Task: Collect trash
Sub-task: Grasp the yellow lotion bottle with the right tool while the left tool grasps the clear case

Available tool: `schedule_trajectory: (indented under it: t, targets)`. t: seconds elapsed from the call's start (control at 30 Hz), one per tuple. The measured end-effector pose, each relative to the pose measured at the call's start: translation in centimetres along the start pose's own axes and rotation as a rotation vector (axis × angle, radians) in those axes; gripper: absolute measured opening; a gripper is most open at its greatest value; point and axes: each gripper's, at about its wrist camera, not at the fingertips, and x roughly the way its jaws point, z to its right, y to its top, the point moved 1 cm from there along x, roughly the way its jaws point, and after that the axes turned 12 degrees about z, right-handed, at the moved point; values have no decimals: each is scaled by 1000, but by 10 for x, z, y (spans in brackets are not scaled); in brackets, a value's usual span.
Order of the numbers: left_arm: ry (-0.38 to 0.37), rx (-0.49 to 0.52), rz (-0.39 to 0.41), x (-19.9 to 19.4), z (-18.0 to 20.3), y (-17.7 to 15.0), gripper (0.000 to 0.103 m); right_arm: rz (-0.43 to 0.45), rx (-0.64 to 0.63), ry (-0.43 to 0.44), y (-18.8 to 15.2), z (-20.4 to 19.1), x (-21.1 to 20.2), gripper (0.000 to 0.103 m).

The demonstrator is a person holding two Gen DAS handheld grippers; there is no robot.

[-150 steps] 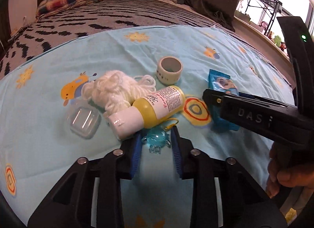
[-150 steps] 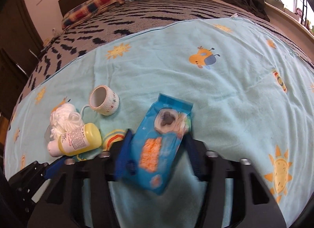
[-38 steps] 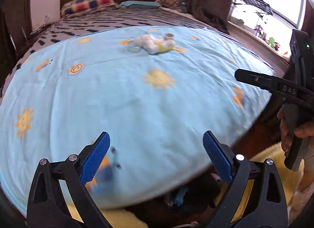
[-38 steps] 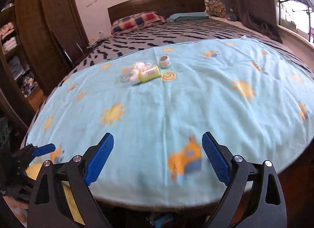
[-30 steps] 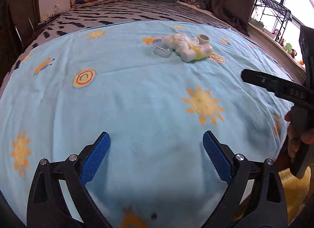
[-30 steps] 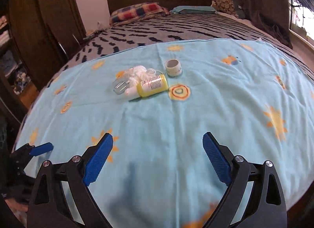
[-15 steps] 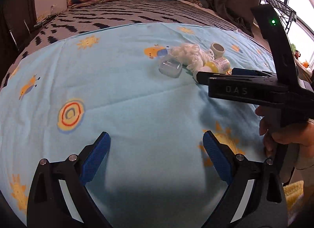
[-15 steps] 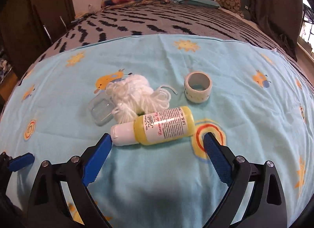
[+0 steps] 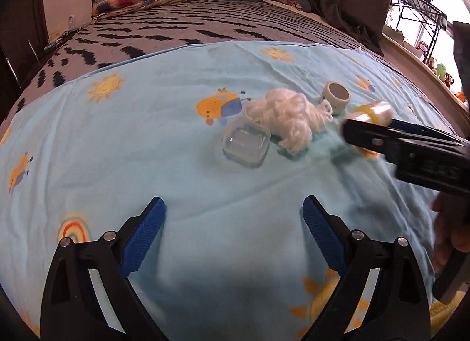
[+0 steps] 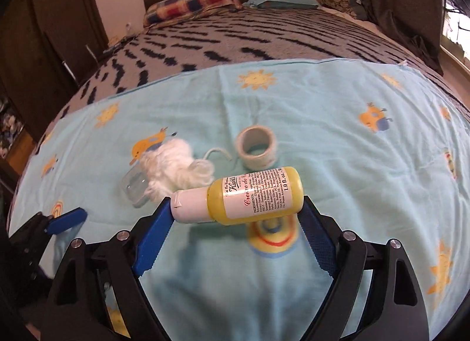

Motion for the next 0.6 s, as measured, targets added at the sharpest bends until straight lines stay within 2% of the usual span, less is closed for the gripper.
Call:
schedule_trajectory:
  t: [0.23,0.37,0.4,0.43,0.6]
  targets:
    - [7,30,7,32,5,24,62,13,58,21,0,23,-20,85]
    - [2,54,12,40,9,33,56,22,43,27,-1,25,-31,85]
    - [-8,65,11,41,12,35,52,26,40,29,-1,25,-34,85]
    - [-14,76,7,43,14,35,41,30,38,31,-2,26,-36,85]
    - [-2,106,-8,37,20,28,39,42,32,42,-7,27,-51,85]
